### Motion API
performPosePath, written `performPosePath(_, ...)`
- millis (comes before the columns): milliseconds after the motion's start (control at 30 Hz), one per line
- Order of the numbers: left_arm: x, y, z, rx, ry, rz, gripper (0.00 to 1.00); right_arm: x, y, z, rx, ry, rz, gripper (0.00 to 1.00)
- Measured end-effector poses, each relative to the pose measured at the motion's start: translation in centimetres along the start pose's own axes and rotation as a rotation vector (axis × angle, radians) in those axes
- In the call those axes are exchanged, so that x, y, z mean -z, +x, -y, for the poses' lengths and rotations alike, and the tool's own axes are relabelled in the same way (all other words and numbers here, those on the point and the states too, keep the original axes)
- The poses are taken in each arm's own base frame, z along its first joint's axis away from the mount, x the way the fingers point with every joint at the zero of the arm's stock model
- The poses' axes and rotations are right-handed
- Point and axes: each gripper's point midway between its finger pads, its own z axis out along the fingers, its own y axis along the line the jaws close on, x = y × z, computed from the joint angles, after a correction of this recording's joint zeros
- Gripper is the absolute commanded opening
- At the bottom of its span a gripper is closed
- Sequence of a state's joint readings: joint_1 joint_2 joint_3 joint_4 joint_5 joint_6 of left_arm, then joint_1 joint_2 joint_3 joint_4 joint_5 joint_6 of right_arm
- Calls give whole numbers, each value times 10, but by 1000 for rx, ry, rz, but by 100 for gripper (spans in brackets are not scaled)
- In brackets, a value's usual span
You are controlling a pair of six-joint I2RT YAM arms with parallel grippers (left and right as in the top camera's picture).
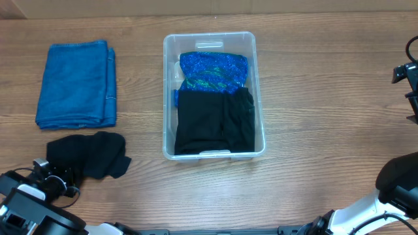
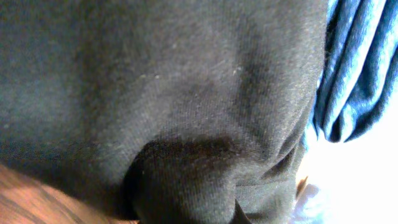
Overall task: Pack container
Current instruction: 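Grasp the black cloth with the left gripper and lift it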
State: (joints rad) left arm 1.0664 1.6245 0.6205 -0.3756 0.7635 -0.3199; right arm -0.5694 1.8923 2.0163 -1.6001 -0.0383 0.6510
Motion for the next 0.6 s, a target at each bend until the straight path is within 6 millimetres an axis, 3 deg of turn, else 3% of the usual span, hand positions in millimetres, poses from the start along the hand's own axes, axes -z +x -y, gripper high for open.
performPosePath(133, 5, 9, 9, 48, 19, -62, 4, 0, 0, 0, 0, 1, 0, 100)
performPosePath(267, 31, 8, 40, 29, 43, -75, 4, 0, 0, 0, 0, 0, 0, 100)
performPosePath(433, 93, -1, 112, -131, 126, 49, 4, 0, 0, 0, 0, 0, 1, 100)
performPosePath(600, 158, 22, 193, -346, 309, 169, 4, 0, 0, 0, 0, 0, 1, 100)
